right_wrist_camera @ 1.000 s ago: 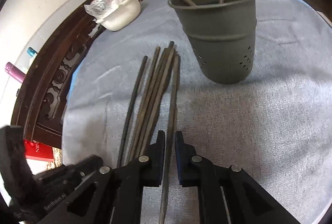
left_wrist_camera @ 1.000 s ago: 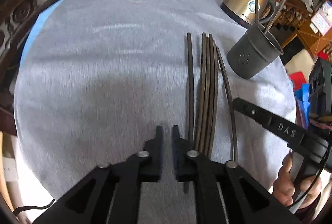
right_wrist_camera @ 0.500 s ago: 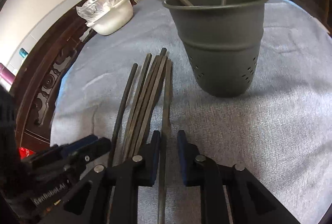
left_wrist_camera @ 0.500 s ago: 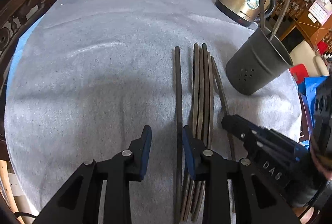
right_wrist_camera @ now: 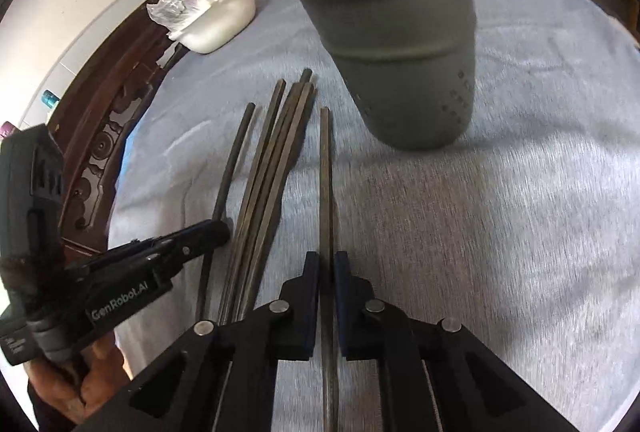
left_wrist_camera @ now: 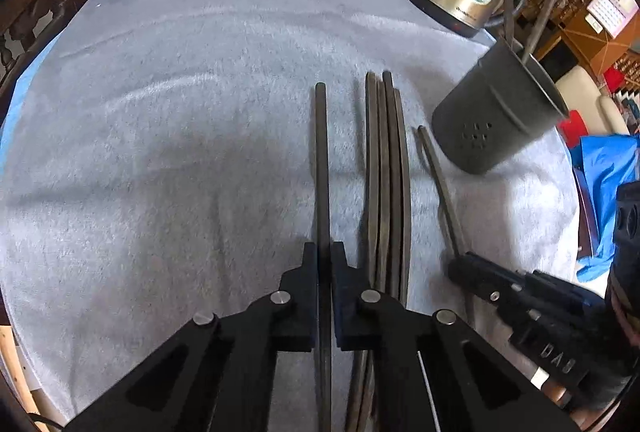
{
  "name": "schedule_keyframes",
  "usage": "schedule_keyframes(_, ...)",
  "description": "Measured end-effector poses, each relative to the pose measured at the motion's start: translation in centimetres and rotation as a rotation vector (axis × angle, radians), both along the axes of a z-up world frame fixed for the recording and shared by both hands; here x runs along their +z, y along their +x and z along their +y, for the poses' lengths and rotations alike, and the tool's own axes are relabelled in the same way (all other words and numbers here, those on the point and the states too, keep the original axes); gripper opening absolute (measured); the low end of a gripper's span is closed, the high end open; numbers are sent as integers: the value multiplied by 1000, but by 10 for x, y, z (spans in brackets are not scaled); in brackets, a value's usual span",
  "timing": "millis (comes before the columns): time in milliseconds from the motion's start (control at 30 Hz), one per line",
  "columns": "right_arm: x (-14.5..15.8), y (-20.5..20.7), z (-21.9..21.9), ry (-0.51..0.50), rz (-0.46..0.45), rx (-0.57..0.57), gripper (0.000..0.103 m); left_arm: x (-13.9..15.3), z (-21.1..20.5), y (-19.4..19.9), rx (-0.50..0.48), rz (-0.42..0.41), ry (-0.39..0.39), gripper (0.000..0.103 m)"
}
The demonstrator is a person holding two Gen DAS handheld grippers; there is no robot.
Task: Organize utensils
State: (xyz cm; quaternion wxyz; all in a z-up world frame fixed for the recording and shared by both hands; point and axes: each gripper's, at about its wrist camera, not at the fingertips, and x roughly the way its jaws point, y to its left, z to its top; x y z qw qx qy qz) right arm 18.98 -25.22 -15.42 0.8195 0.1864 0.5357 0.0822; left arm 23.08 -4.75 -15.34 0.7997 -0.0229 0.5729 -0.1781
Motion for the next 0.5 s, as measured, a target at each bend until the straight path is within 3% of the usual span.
schedule_keyframes(267, 0, -8, 3, -21, 48, 25, 11, -1, 27, -19, -16, 55, -31, 7)
schedule_keyframes(500, 3, 9, 14, -123, 9, 14, 12, 3, 13, -7, -8, 1, 59, 8)
